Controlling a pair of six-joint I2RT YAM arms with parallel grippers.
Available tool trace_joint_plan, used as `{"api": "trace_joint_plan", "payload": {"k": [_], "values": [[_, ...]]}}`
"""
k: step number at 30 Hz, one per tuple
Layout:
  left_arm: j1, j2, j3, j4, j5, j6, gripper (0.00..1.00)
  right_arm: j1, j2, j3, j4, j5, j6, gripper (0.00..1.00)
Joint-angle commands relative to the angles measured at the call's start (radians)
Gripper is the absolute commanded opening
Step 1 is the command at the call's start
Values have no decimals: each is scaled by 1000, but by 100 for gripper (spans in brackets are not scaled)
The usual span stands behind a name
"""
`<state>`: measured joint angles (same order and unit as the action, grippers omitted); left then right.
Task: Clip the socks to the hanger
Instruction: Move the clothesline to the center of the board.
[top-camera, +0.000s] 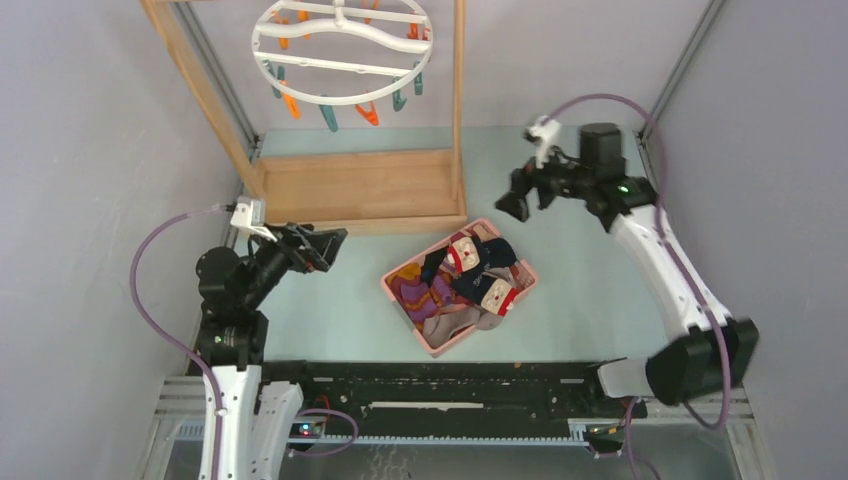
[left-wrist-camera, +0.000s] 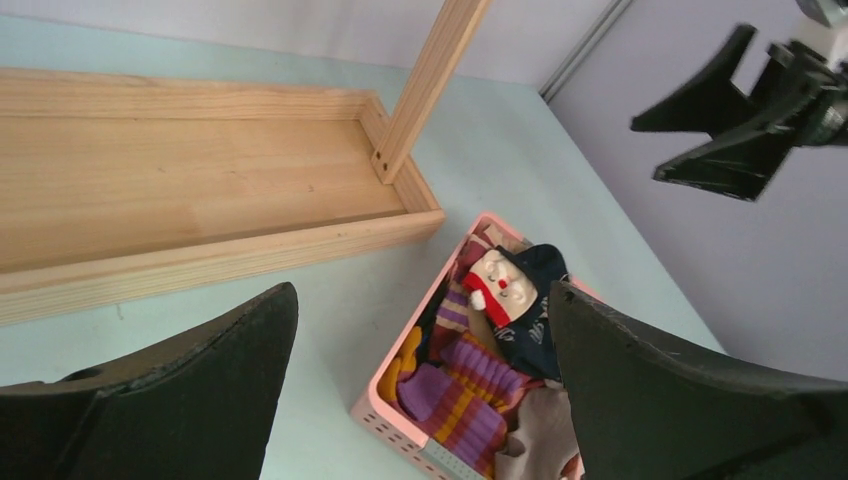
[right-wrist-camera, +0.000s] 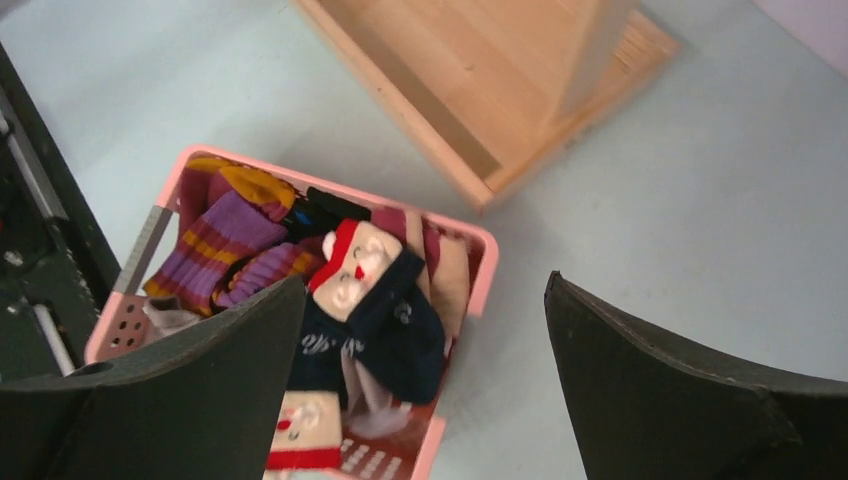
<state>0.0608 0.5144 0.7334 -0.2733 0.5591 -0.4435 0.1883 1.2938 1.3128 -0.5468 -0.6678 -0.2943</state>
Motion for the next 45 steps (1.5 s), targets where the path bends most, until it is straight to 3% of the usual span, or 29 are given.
{"api": "trace_joint_plan", "payload": {"k": [1,7,16,25,29,36,45], "values": [[-11,-34,-34,-14,-41,118,100,132,168,142,17,102,-126,100],[-10,-104,-140,15,-89,101,100,195,308,164,389,175,109,98],[-11,-176,-193,52,-117,41,100,275,602,515,443,502,388,85],[-11,-215,-214,71,-125,-15,100,272,640,542,501,637,424,58],[-11,-208,-204,70,-113,-22,100,268,636,547,505,639,409,59],[-10,-210,-204,71,-104,-20,100,267,564,507,409,465,324,63],[-11,-195,-220,117,-87,-40,100,254,553,521,413,555,309,65]]}}
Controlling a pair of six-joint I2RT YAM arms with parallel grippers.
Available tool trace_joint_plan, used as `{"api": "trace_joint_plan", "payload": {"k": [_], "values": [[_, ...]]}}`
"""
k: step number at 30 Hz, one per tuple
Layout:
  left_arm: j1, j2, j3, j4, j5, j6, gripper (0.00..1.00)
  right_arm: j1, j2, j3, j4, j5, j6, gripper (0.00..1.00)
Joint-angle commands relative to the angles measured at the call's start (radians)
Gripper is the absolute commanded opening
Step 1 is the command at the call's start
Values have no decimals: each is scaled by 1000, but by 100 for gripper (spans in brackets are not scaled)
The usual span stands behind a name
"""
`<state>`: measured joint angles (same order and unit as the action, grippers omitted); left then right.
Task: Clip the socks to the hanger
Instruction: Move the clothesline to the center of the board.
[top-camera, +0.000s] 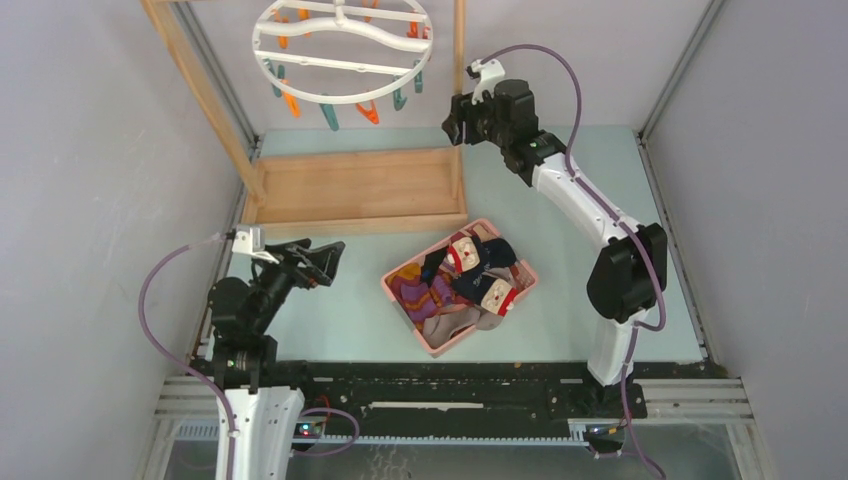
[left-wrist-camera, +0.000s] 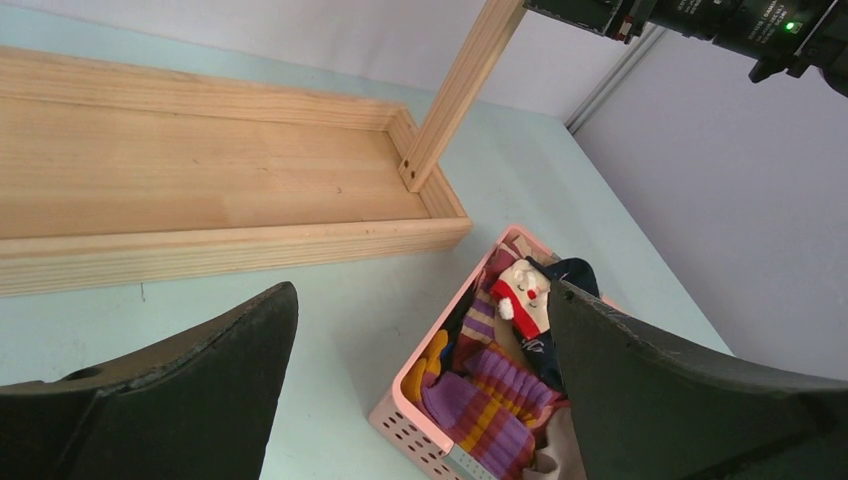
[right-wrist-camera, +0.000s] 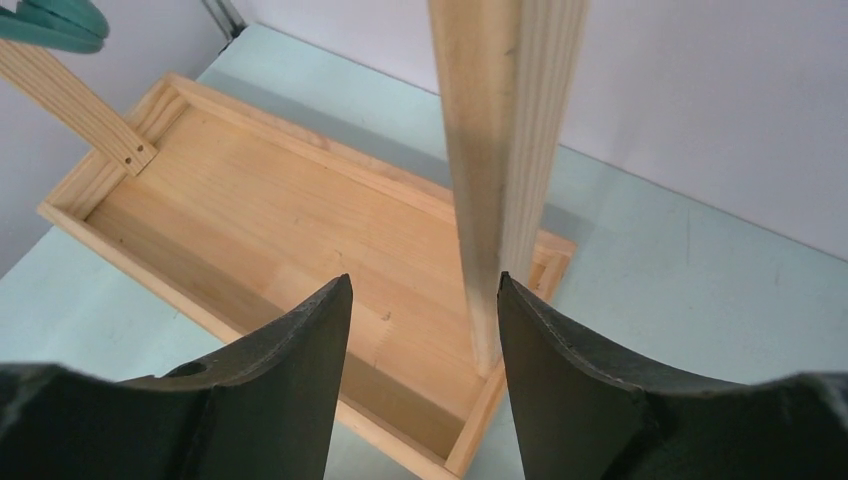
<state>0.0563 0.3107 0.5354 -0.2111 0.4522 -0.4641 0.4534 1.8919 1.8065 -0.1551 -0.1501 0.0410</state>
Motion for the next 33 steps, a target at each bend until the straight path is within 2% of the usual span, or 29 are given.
{"api": "trace_joint_plan", "payload": {"k": [1,6,14,21,24,27,33], "values": [[-6,10,-26,64,21,-23,100,-9,-41,31,26,47,-28,66],[-6,18,-47,107,27,-54,100,1,-2,58,71,94,-33,73],[-6,27,-48,125,31,-74,100,5,73,117,140,106,-15,69],[-7,26,-51,129,32,-84,100,0,89,127,146,150,-16,42],[-6,26,-52,135,34,-90,100,-10,70,109,146,179,-19,33],[-7,28,-54,149,42,-99,100,-28,41,88,146,190,-22,29],[-7,29,-58,167,65,-118,100,-75,-26,36,145,204,-25,28]]}}
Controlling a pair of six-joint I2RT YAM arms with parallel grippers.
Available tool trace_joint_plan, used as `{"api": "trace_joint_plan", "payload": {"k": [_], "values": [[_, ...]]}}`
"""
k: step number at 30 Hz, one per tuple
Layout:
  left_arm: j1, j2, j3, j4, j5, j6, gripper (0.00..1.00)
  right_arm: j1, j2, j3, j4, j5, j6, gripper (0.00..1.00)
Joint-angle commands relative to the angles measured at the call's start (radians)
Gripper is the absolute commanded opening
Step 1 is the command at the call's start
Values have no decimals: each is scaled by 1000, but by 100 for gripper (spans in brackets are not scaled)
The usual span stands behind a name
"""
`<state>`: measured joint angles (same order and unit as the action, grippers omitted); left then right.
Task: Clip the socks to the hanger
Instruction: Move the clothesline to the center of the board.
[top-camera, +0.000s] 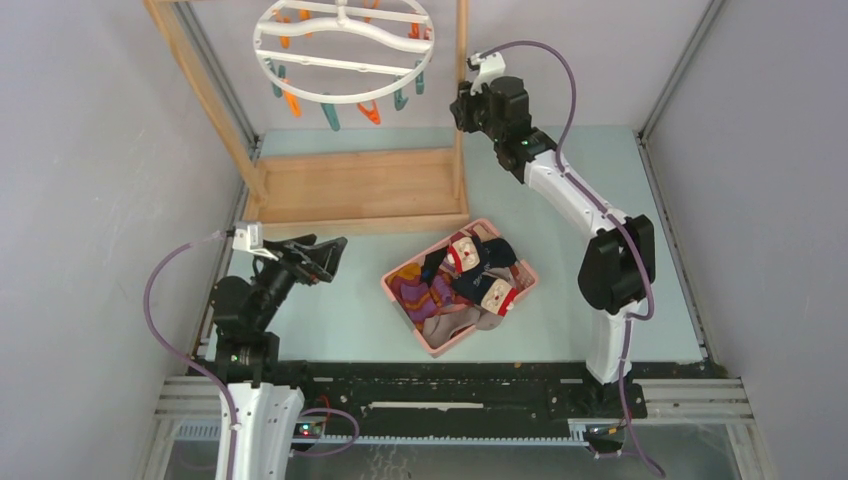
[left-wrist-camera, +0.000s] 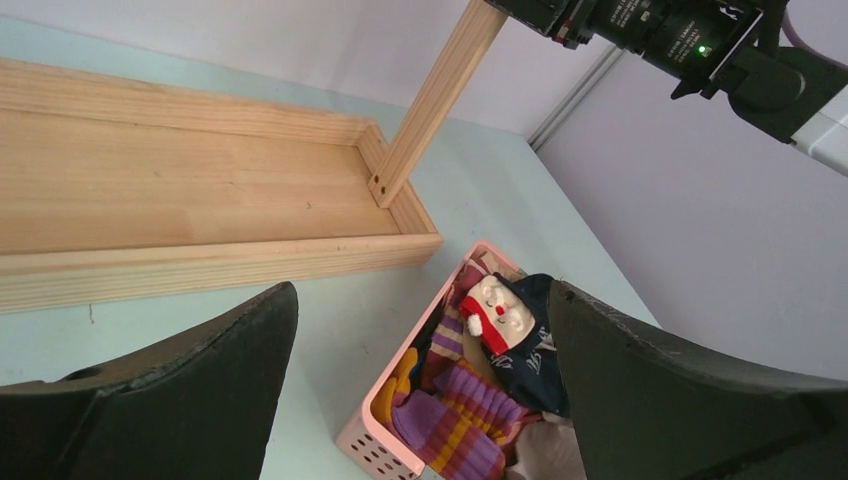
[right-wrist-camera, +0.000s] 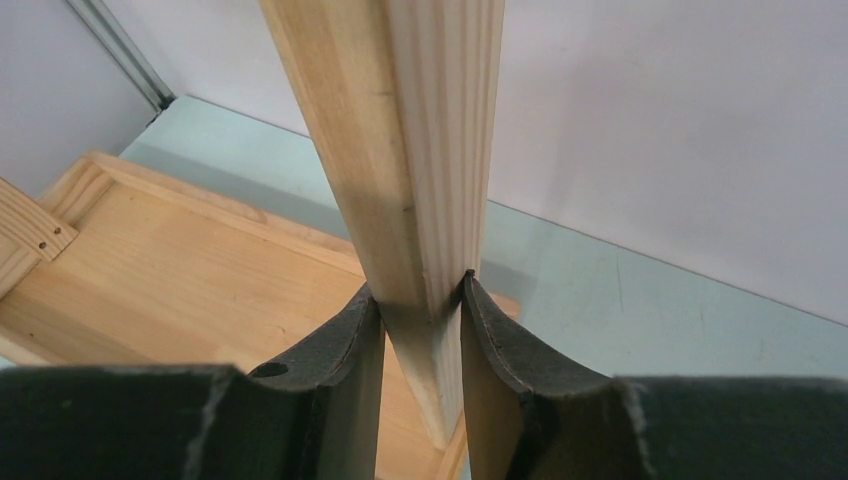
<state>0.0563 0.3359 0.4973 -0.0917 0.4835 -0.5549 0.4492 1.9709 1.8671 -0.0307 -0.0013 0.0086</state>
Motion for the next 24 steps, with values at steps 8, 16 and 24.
{"api": "trace_joint_plan", "payload": {"k": [8,16,24], "values": [[-6,-17,-23,51,68,-45,100,-172,-206,-134,22,35,11,28],[-9,-14,-23,71,88,-53,100,-307,-314,-266,20,-98,-7,29],[-16,25,-41,140,102,-89,100,-467,-366,-310,-17,-249,-53,30]]}}
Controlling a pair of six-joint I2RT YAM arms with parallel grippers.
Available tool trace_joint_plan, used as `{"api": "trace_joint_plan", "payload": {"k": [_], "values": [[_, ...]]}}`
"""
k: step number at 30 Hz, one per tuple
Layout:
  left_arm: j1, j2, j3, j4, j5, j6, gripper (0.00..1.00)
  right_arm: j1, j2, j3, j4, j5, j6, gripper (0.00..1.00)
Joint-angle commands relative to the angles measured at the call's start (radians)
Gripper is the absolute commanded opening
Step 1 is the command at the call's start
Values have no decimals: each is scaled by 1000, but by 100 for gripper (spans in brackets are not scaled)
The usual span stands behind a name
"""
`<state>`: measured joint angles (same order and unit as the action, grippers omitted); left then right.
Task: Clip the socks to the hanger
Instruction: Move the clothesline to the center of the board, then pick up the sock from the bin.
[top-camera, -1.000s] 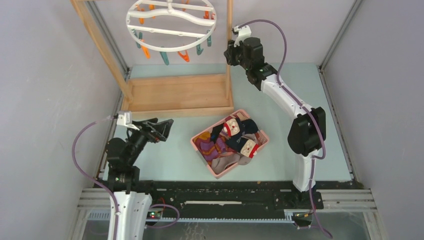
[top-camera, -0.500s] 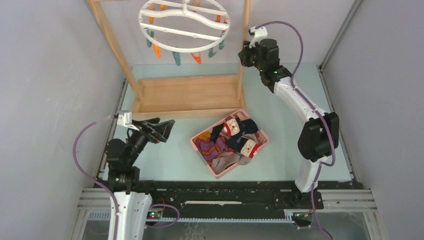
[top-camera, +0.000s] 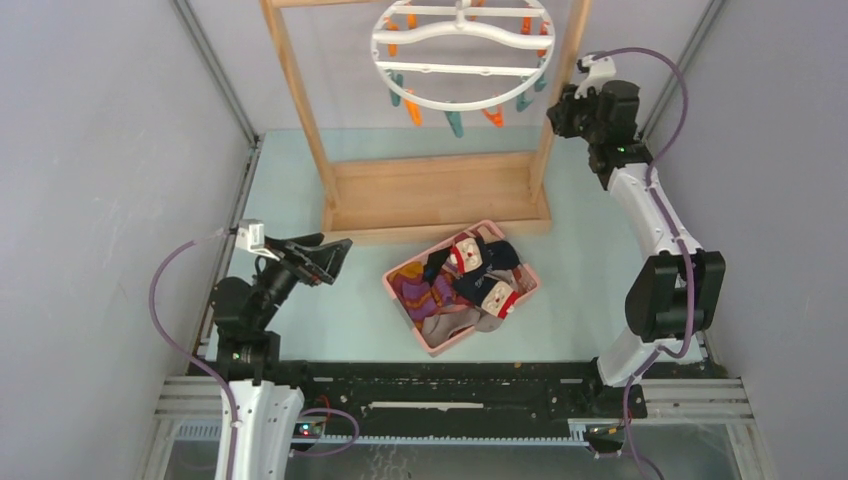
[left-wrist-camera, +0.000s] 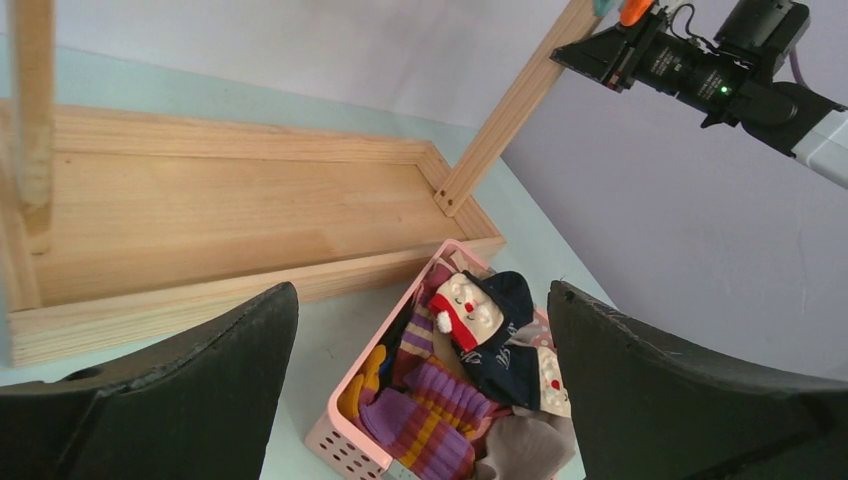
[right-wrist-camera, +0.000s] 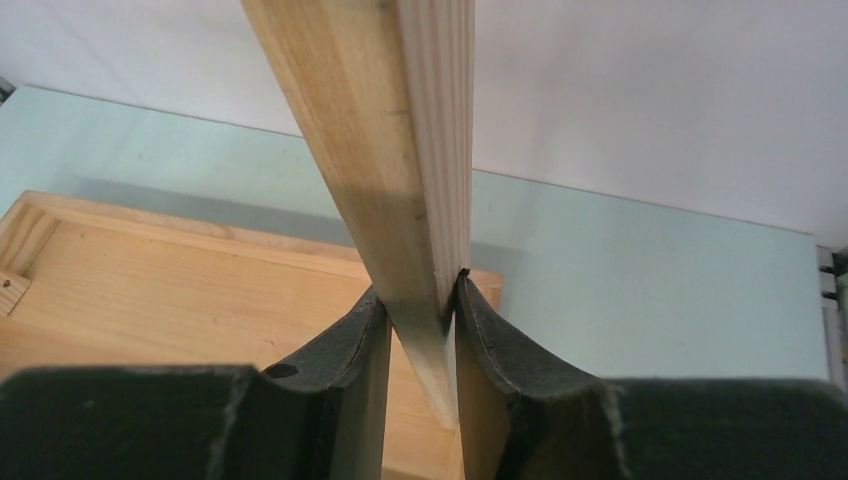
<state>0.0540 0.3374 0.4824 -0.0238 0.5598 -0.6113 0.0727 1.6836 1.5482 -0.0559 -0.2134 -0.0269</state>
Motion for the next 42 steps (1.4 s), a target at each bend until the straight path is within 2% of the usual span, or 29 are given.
{"api": "trace_joint_plan", "payload": {"k": [1,11,14,22,26,30,33,36,37,39,42], "values": [[-17,28,-28,80,26,-36,100,-110,-79,11,7,-50,-18,30],[-46,64,-27,110,17,-35,100,-244,-32,109,-67,-159,-42,34],[-46,73,-24,113,18,-34,100,-277,-34,115,-90,-247,-53,45],[-46,85,-18,145,63,-78,100,-316,-201,3,-181,-423,-175,88],[-46,92,-17,182,82,-108,100,-321,-289,-64,-312,-510,-255,98],[-46,84,-22,198,92,-132,100,-312,-389,-154,-439,-721,-347,99],[-46,74,-35,216,93,-158,100,-261,-448,-208,-683,-926,-603,99],[-46,65,-71,278,96,-207,100,-135,-481,-254,-919,-962,-905,98],[-46,64,-87,306,98,-228,100,-87,-488,-274,-937,-930,-934,98],[-46,69,-119,347,108,-261,100,60,-496,-319,-874,-824,-851,98],[-46,83,-144,338,120,-262,100,195,-462,-364,-771,-664,-720,96]]}}
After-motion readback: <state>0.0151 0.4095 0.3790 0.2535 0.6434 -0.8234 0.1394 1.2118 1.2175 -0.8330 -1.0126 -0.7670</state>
